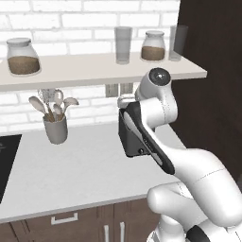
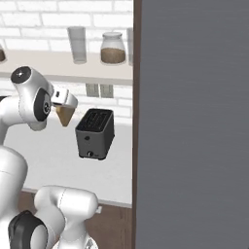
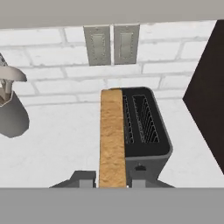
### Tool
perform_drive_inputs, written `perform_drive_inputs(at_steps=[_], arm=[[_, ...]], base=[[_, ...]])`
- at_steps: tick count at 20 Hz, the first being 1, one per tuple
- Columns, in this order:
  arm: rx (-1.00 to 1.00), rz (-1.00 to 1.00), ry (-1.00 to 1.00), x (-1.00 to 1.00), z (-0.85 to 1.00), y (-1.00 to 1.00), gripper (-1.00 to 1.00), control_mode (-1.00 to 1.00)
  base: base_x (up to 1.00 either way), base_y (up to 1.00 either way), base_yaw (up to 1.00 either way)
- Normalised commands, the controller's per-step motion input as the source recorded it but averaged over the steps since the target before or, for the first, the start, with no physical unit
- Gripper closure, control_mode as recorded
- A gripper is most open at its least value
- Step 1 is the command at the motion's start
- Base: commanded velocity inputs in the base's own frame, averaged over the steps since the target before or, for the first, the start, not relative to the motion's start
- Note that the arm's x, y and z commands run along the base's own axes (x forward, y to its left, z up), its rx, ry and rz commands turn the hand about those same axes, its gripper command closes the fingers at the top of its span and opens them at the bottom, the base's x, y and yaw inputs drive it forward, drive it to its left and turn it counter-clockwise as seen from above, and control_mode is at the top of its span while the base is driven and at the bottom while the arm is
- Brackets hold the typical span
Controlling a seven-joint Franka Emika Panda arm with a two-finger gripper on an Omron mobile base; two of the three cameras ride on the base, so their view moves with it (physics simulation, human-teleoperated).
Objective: Start the toaster. Once the lever pops up, take the bread to the plate on the dining counter.
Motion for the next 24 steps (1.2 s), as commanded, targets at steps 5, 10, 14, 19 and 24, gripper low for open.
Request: perform_drive_inputs(at_steps=[5, 10, 14, 19, 24], arm=[[0.0, 0.0, 0.0, 0.0, 0.0, 0.0, 1.0, 1.0], [0.0, 0.0, 0.0, 0.0, 0.0, 0.0, 1.0, 1.0], [0.0, 0.0, 0.0, 0.0, 0.0, 0.0, 1.0, 1.0], [0.0, 0.0, 0.0, 0.0, 0.0, 0.0, 1.0, 1.0], [0.0, 0.0, 0.0, 0.0, 0.0, 0.0, 1.0, 1.0]], base=[[-0.39, 0.52, -0.16], [-0.1, 0.94, -0.33], [-0.07, 0.85, -0.49], [-0.1, 0.43, -0.68], [-0.08, 0.21, -0.8]])
